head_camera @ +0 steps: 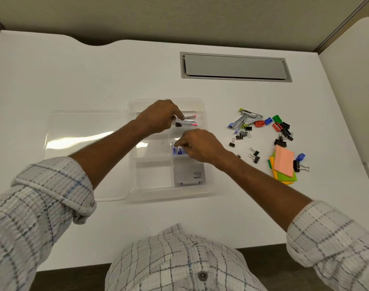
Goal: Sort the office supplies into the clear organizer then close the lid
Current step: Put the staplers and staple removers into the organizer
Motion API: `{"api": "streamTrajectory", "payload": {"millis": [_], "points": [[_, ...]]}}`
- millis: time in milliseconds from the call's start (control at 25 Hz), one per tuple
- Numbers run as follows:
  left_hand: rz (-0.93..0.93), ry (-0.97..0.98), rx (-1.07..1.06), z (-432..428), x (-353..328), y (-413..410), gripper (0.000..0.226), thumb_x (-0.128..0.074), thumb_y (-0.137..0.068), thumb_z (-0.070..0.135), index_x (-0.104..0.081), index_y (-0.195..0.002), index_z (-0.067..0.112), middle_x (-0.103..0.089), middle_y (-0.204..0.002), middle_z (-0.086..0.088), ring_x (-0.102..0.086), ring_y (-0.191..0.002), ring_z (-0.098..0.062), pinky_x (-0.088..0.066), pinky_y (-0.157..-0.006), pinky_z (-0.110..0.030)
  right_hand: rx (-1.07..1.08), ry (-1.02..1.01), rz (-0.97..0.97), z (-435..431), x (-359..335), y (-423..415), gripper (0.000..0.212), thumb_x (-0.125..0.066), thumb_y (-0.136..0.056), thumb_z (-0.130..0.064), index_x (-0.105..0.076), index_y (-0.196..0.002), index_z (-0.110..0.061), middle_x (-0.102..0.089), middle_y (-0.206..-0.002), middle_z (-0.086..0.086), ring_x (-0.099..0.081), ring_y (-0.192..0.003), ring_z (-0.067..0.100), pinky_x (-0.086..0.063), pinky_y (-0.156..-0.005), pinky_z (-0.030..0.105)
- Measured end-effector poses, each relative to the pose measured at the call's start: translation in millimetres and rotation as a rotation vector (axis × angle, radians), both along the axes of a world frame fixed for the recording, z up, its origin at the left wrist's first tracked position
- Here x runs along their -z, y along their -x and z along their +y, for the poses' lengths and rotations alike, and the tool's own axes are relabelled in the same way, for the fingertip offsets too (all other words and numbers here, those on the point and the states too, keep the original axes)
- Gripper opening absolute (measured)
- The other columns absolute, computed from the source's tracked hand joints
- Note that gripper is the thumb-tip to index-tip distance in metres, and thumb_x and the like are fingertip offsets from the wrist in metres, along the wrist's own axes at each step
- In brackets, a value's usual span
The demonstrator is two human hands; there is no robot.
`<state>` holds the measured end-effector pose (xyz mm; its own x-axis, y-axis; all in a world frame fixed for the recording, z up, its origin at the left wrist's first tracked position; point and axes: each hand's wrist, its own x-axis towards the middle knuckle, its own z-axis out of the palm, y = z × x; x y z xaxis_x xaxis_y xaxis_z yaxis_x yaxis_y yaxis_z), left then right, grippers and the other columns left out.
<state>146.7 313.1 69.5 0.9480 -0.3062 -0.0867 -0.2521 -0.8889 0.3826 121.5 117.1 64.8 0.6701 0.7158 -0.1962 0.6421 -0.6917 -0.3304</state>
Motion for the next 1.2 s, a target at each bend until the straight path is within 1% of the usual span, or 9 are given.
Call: {"api": "streamTrajectory", "payload": {"millis": [80,160,280,440,560,680,840,1000,1200], "points": [[0.015,0.014,-0.016,-1.4,4.3,2.1,0.035,-0.063,-0.092,0.004,-0.073,-0.120,0.021,-0.073,-0.119,-0.003,-0.061,-0.113,-0.021,-0.049,-0.098,-0.037,0.071,0.023,0.072,7.2,6.7,0.9,0.029,-0.065,-0.093,-0.027,-0.072,-0.121,-0.029,-0.073,-0.114,-0.001,-0.067,-0.101,0.022,-0.049,-0.076,0.029],[0.031,0.029,-0.026,-2.4,8.7,4.8,0.036,-0.061,-0.093,0.004,-0.070,-0.124,0.020,-0.070,-0.125,-0.003,-0.061,-0.116,-0.024,-0.045,-0.105,-0.038,0.156,0.024,0.129,14.0,11.7,0.2,0.040,-0.071,-0.088,-0.040,-0.068,-0.126,-0.028,-0.073,-0.115,0.000,-0.066,-0.104,0.022,-0.052,-0.083,0.034],[0.053,0.040,-0.035,-3.6,13.7,8.0,0.039,-0.056,-0.095,0.002,-0.065,-0.129,0.018,-0.068,-0.130,-0.002,-0.061,-0.117,-0.027,-0.029,-0.120,-0.038,0.221,0.034,0.149,18.8,17.0,1.1,0.043,-0.076,-0.081,-0.049,-0.071,-0.117,-0.027,-0.075,-0.108,-0.001,-0.068,-0.099,0.022,-0.053,-0.082,0.033],[0.075,0.025,-0.052,-1.2,15.1,9.8,0.041,-0.055,-0.095,0.000,-0.064,-0.131,0.016,-0.067,-0.129,-0.005,-0.060,-0.117,-0.029,-0.021,-0.123,-0.038,0.286,0.078,0.183,23.3,15.6,-2.3,0.037,-0.080,-0.079,-0.038,-0.070,-0.111,-0.023,-0.074,-0.106,0.002,-0.069,-0.095,0.023,-0.053,-0.079,0.031],[0.077,0.018,-0.034,-1.8,14.7,10.2,0.043,-0.051,-0.095,-0.003,-0.064,-0.131,0.016,-0.067,-0.129,-0.006,-0.059,-0.120,-0.029,-0.021,-0.123,-0.038,0.378,0.024,0.246,22.8,13.4,-6.7,0.036,-0.081,-0.078,-0.029,-0.067,-0.110,-0.020,-0.072,-0.109,0.004,-0.068,-0.095,0.023,-0.053,-0.078,0.031],[0.076,0.004,-0.018,-1.9,15.7,9.8,0.057,-0.045,-0.089,-0.014,-0.059,-0.136,0.015,-0.061,-0.138,-0.008,-0.054,-0.130,-0.029,-0.021,-0.125,-0.039,0.386,0.059,0.092,13.3,14.3,-6.5,0.035,-0.079,-0.081,-0.027,-0.068,-0.114,-0.020,-0.072,-0.110,0.004,-0.068,-0.095,0.022,-0.047,-0.074,0.028],[0.079,0.005,-0.012,-2.4,17.5,8.6,0.067,-0.043,-0.082,-0.022,-0.056,-0.138,0.013,-0.057,-0.144,-0.009,-0.047,-0.139,-0.026,-0.018,-0.126,-0.039,0.332,0.035,-0.014,5.3,16.8,-6.3,0.036,-0.076,-0.083,-0.016,-0.070,-0.118,-0.020,-0.072,-0.116,0.006,-0.068,-0.101,0.026,-0.054,-0.087,0.036],[0.064,-0.007,-0.010,-1.8,18.6,9.4,0.064,-0.044,-0.085,-0.019,-0.055,-0.140,0.012,-0.055,-0.146,-0.010,-0.044,-0.142,-0.026,-0.018,-0.125,-0.039,0.319,0.005,0.049,10.3,19.9,-2.8,0.030,-0.078,-0.080,-0.015,-0.074,-0.109,-0.019,-0.075,-0.106,0.006,-0.069,-0.094,0.026,-0.055,-0.084,0.033],[0.063,-0.008,-0.027,-1.6,16.3,7.9,0.058,-0.045,-0.091,-0.014,-0.054,-0.142,0.013,-0.051,-0.149,-0.010,-0.038,-0.145,-0.024,-0.019,-0.125,-0.040,0.284,0.020,0.160,16.6,19.2,-6.1,0.034,-0.077,-0.084,-0.012,-0.070,-0.117,-0.013,-0.071,-0.114,0.011,-0.068,-0.098,0.026,-0.050,-0.087,0.027]]}}
